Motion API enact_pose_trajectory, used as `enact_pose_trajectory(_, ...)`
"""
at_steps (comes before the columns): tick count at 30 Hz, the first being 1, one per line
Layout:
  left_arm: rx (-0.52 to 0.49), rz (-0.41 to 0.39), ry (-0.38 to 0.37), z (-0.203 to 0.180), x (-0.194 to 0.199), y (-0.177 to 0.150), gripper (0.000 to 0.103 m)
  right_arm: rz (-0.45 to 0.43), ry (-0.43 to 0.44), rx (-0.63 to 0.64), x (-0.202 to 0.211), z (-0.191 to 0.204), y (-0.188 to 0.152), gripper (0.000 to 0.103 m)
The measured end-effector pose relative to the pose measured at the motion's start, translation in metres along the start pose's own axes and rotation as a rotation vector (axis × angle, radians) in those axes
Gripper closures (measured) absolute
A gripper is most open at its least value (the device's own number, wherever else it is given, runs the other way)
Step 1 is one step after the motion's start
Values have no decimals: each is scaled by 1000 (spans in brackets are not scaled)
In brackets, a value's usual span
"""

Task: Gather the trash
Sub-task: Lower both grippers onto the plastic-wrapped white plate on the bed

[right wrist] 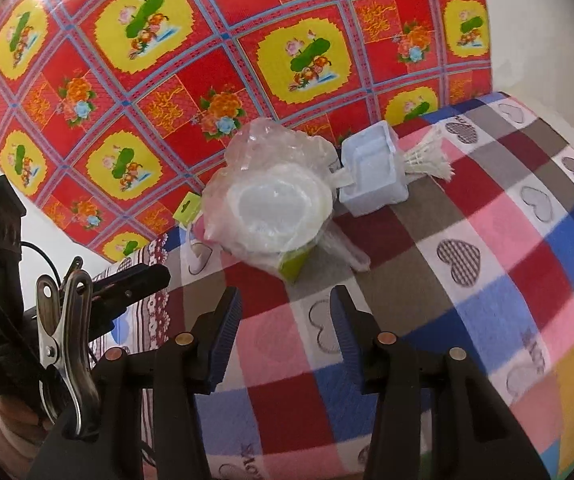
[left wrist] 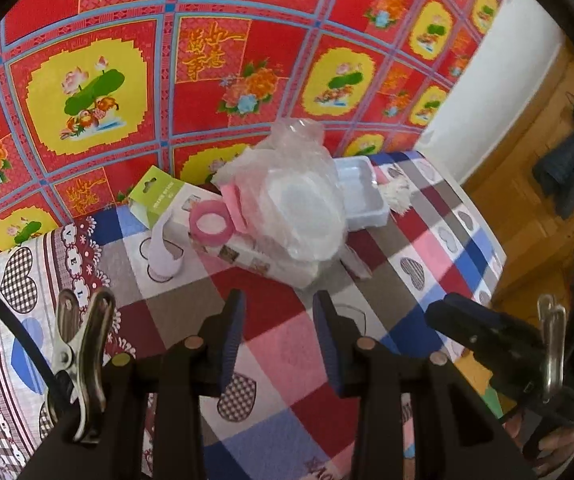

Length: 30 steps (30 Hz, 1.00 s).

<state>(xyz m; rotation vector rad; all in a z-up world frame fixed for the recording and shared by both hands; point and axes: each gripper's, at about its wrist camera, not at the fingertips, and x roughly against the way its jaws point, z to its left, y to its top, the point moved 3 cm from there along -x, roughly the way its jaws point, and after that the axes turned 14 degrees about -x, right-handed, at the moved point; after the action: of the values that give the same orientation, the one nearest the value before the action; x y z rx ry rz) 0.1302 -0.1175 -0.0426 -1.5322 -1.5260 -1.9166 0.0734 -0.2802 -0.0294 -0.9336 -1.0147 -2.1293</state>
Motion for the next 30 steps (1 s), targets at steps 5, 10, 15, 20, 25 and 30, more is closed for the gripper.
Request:
enact_pose_trajectory(5,13,10,64,0,-14,16,67,58,22,7,-26,-13,22,56)
enact_pose_trajectory(10,70,23,96,4,-34,32,67,102,53,30,-50,-22,43,56)
enact_pose_trajectory(15,101,36,135,7,-59,47,67,135,85,50,-74,-26,61,56)
enact_pose_trajectory(20,147,60,161,12,-81,54,67,193,103,56,-101,-32,73,56)
enact_pose_trajectory(25,171,79,187,13,-97,58,67,223,93,74,-123,-35,79,56)
enact_pose_trajectory(30,196,79,198,15,-106,59,64,251,111,84,-138,-34,82,56)
